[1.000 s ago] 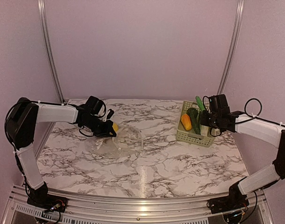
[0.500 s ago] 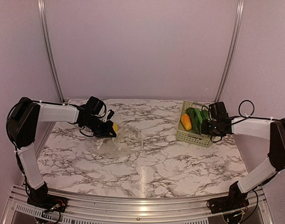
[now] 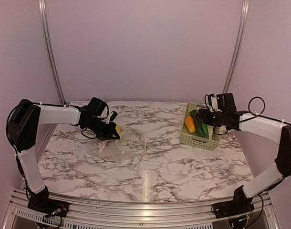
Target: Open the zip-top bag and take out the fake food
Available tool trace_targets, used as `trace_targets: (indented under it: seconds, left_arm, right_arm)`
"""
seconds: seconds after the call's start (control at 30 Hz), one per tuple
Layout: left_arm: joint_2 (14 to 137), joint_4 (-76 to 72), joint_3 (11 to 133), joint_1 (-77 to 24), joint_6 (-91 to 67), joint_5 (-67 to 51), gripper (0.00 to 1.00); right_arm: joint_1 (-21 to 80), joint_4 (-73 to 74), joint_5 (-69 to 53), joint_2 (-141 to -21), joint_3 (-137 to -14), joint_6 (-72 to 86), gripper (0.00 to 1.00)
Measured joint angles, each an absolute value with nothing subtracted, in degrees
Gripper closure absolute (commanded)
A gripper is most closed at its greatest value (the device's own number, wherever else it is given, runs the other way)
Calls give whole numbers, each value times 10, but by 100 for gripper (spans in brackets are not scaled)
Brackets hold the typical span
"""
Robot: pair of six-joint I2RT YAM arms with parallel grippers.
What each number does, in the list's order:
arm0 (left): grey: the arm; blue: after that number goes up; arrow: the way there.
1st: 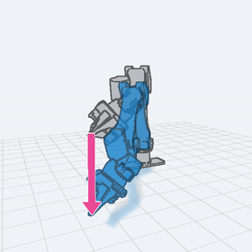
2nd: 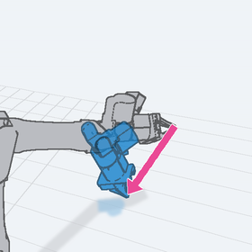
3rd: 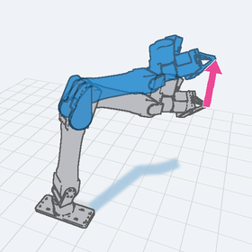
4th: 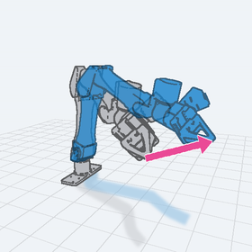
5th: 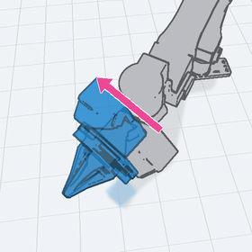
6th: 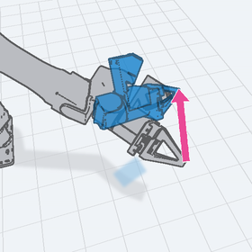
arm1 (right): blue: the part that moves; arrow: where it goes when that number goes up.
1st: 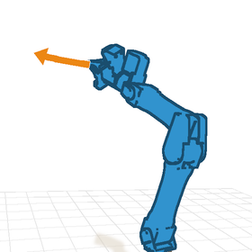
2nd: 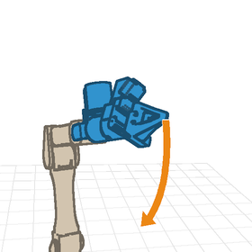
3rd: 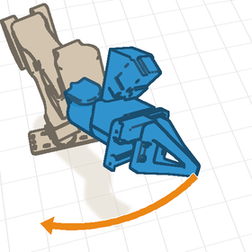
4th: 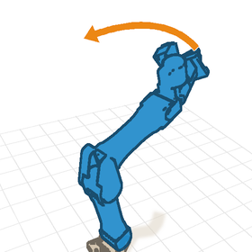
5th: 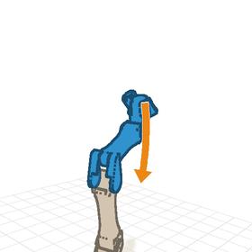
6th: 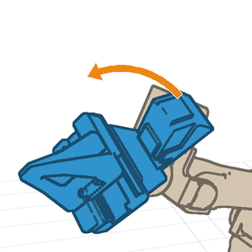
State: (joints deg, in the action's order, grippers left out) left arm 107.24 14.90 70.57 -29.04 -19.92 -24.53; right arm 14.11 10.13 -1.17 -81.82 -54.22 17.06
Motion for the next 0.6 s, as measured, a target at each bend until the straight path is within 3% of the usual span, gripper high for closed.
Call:
trace_targets:
  seconds: [0.2, 0.3, 0.47, 0.6]
  left_arm:
    - [1072, 149, 721, -296, -203, -259, 100]
    - [1072, 148, 735, -302, -207, -265, 100]
    - [1072, 145, 758, -321, -221, -276, 100]
    - [1070, 134, 764, -335, -234, -285, 100]
  right_arm:
    - [198, 53, -70, -815, -553, 174, 30]
    - [246, 18, -104, -827, -553, 186, 42]
    - [316, -45, -156, -888, -554, 217, 57]
    - [345, -77, -190, -960, -572, 239, 63]
